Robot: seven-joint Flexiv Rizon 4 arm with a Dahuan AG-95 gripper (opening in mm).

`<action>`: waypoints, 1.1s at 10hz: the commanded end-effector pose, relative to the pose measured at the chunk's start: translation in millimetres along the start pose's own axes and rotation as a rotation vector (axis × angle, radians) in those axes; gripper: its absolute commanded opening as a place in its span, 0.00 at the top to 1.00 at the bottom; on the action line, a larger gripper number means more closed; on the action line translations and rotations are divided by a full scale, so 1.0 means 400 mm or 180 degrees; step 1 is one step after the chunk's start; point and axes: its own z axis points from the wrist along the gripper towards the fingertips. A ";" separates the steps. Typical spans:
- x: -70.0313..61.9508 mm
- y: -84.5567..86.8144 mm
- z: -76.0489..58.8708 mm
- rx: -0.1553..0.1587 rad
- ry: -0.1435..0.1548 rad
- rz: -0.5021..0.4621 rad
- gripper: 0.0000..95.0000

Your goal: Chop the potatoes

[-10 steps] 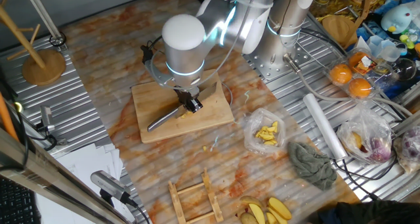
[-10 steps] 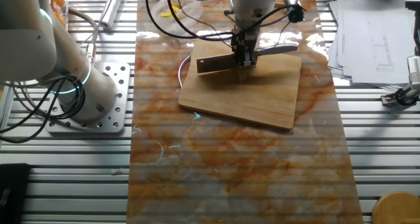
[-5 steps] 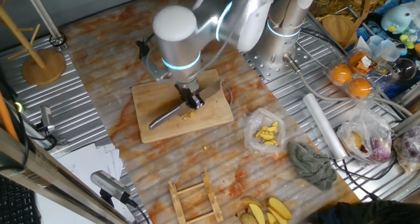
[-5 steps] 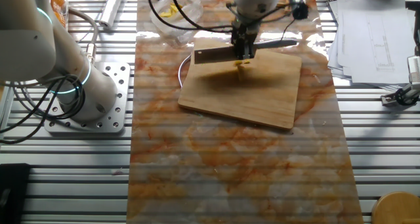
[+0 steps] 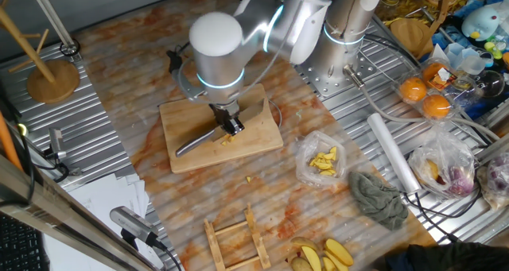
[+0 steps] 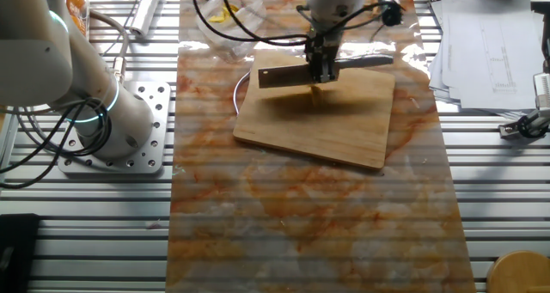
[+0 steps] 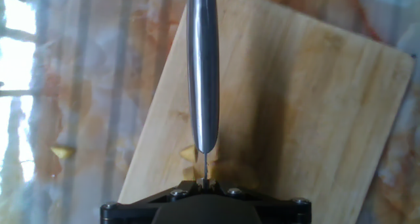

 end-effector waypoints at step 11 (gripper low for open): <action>-0.015 -0.029 0.023 0.0046 -0.0012 -0.0039 1.00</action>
